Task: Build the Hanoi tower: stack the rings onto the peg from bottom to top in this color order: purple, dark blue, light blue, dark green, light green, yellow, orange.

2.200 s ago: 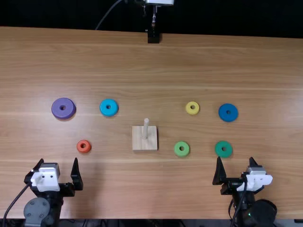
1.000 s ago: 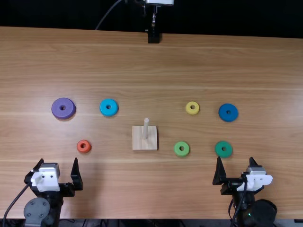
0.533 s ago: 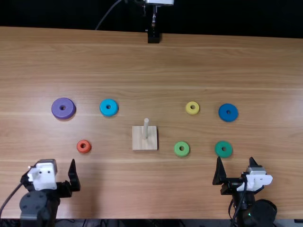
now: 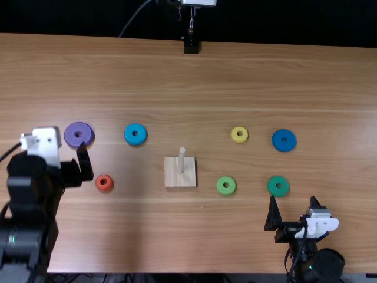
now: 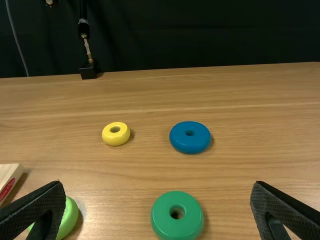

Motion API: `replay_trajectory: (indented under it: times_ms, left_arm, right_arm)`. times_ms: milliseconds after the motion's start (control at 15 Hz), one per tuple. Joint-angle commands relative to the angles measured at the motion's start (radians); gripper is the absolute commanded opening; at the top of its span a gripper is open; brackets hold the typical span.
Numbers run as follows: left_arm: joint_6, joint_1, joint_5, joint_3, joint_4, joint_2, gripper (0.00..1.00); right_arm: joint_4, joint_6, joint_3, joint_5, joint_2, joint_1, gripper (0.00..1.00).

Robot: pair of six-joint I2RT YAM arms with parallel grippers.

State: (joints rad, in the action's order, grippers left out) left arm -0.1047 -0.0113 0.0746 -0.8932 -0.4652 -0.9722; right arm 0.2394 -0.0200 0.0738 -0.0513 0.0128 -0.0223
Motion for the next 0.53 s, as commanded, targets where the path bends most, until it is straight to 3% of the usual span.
replay_trajectory:
  times_ms: [0, 67, 133, 333, 400, 467]
  left_arm:
    - [0.011, 0.016, -0.003, -0.092, -0.01, -0.118, 1.0]
    - [0.011, 0.014, -0.016, -0.162, -0.028, -0.212, 1.0]
    - [0.011, 0.022, -0.045, -0.24, -0.063, -0.306, 1.0]
    - [0.009, 0.112, -0.17, -0.415, -0.174, -0.554, 1.0]
    - [0.009, 0.131, -0.191, -0.446, -0.223, -0.62, 1.0]
    - [0.009, 0.137, -0.191, -0.483, -0.282, -0.689, 1.0]
  right_arm:
    - [0.078, 0.003, -0.058, -0.004, -0.013, -0.011, 1.0]
    - [0.078, 0.003, -0.058, -0.004, -0.013, -0.011, 1.0]
    - [0.078, 0.003, -0.058, -0.004, -0.013, -0.011, 1.0]
    - [0.078, 0.003, -0.058, -0.004, -0.013, -0.011, 1.0]
    - [0.078, 0.003, -0.058, -0.004, -0.013, -0.011, 1.0]
    - [0.078, 0.003, -0.058, -0.004, -0.013, -0.013, 1.0]
